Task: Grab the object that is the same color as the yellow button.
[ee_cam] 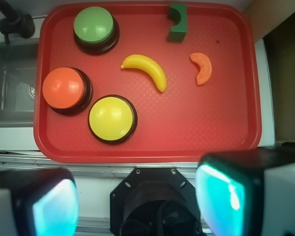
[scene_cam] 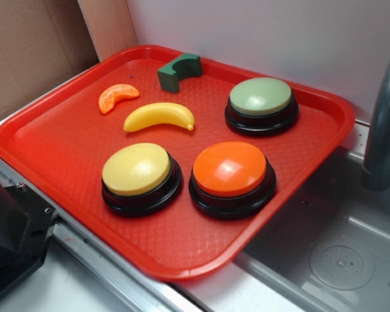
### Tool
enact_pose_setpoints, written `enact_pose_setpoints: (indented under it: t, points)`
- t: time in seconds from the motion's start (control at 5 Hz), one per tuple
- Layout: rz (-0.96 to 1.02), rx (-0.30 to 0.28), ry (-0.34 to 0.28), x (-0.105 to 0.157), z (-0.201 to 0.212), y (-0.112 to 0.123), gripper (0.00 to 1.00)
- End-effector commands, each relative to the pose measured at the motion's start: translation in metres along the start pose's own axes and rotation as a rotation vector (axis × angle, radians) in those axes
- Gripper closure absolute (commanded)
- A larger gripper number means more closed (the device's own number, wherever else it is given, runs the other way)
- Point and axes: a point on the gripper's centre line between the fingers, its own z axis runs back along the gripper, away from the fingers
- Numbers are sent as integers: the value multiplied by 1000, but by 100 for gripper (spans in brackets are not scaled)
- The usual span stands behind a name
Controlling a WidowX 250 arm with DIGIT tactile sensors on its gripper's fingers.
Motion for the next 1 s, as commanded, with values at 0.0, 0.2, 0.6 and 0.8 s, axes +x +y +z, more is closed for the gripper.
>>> enact_pose_setpoints:
  t: [0.0, 0.2, 0.6, 0.8]
  points:
    - [0, 0, 0, 0, 0, 0, 0]
    - [-252, 36, -38, 42, -13, 10, 0]
    - [-405, 135, -71, 88, -52, 25, 0]
    - [-455, 130, -67, 98, -78, 31, 0]
